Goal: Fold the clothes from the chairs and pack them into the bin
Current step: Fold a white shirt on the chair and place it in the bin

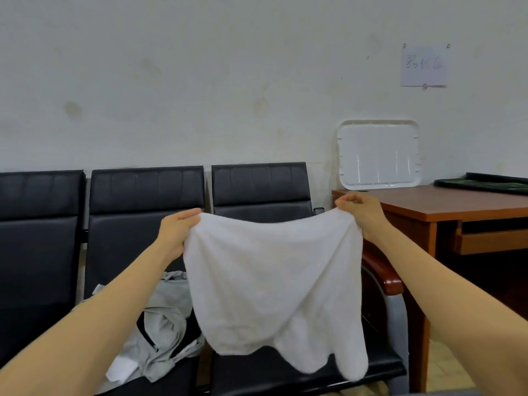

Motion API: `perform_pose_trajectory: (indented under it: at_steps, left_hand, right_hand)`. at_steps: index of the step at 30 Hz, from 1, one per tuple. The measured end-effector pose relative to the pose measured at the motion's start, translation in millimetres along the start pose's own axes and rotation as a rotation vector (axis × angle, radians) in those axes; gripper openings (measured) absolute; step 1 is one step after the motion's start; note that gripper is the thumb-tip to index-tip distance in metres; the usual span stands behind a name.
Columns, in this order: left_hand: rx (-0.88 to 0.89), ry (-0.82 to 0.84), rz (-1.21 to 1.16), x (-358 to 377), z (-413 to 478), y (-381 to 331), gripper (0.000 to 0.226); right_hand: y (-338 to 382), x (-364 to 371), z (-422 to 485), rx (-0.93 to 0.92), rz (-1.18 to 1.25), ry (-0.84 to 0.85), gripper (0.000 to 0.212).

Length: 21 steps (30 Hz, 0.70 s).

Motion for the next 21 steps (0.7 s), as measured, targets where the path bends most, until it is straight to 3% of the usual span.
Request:
perform_pose_trajectory:
  at_steps: [6, 12, 17, 21]
  left_hand:
    - [-0.071, 0.092, 0.189, 25.6, 49.5, 50.8, 0.038]
    - [-0.025, 0.187, 0.046, 78.9, 121.7, 48.3, 0.048]
    - [0.074, 0.171, -0.105, 93.5, 152.5, 19.1, 0.045]
    - [0.044, 0.173, -0.141, 76.3, 134.4, 38.0, 0.041]
  right_hand:
    - [-45.0, 29.5, 42.4, 0.099, -0.068, 0.064, 0.017]
    - [-56.6, 62.6, 114.9, 0.083, 0.047, -0.079, 0.014]
    - [-30.0, 68.3, 139.5, -0.042, 0.158, -0.085, 0.018]
    - [-46.7, 61.9, 128.3, -0.048, 0.138, -0.038, 0.019]
Point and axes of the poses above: each hand's wrist, its own z-axis towards the middle knuckle, its own x-axis out of the palm, y = z × x, the point moved 3 cm from there along z, towards the middle knuckle, and after that the axes turned 7 degrees about x, right-handed, at the moved point
